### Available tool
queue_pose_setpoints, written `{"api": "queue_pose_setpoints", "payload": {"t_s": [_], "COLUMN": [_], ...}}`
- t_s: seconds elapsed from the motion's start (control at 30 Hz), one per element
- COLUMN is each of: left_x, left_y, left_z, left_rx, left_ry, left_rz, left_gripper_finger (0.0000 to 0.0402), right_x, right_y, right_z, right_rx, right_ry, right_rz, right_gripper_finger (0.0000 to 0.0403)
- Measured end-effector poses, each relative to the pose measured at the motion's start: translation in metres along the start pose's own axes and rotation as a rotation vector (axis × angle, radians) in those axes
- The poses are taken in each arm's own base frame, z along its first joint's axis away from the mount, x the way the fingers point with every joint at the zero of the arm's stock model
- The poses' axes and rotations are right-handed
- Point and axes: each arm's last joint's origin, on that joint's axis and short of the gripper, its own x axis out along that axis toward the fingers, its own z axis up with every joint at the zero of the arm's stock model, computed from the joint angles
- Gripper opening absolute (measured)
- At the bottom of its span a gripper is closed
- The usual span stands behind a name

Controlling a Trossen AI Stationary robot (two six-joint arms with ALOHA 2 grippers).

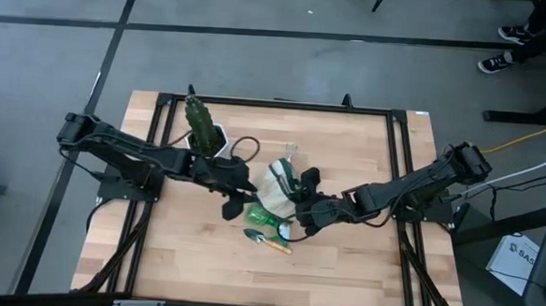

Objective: Pick & Place Garden tools in Gardening bag
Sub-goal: Prepare the gardening bag

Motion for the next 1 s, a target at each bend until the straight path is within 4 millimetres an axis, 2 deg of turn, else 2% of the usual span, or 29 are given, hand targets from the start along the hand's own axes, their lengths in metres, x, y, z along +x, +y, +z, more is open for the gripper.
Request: {"api": "queue_pose_setpoints", "payload": {"t_s": [0.2, 0.43, 0.67, 1.0], "left_x": [0.006, -0.005, -0.001, 0.002], "left_y": [-0.002, -0.002, -0.001, -0.001], "left_z": [0.003, 0.01, 0.008, 0.004], "left_rx": [0.008, 0.024, 0.035, -0.055], "left_ry": [-0.004, -0.074, -0.061, -0.007], "left_rz": [0.02, 0.063, 0.073, 0.033], "left_gripper_finger": [0.0183, 0.0191, 0.0186, 0.0177], "right_x": [0.003, -0.004, -0.006, -0.005], "right_y": [0.01, 0.022, 0.023, 0.021], "right_z": [0.006, 0.011, 0.014, 0.016], "right_rx": [0.017, -0.002, 0.016, -0.002], "right_ry": [-0.039, -0.071, -0.103, -0.116], "right_rz": [0.013, 0.035, 0.032, 0.014], "right_gripper_finger": [0.0012, 0.0012, 0.0012, 0.0012]}}
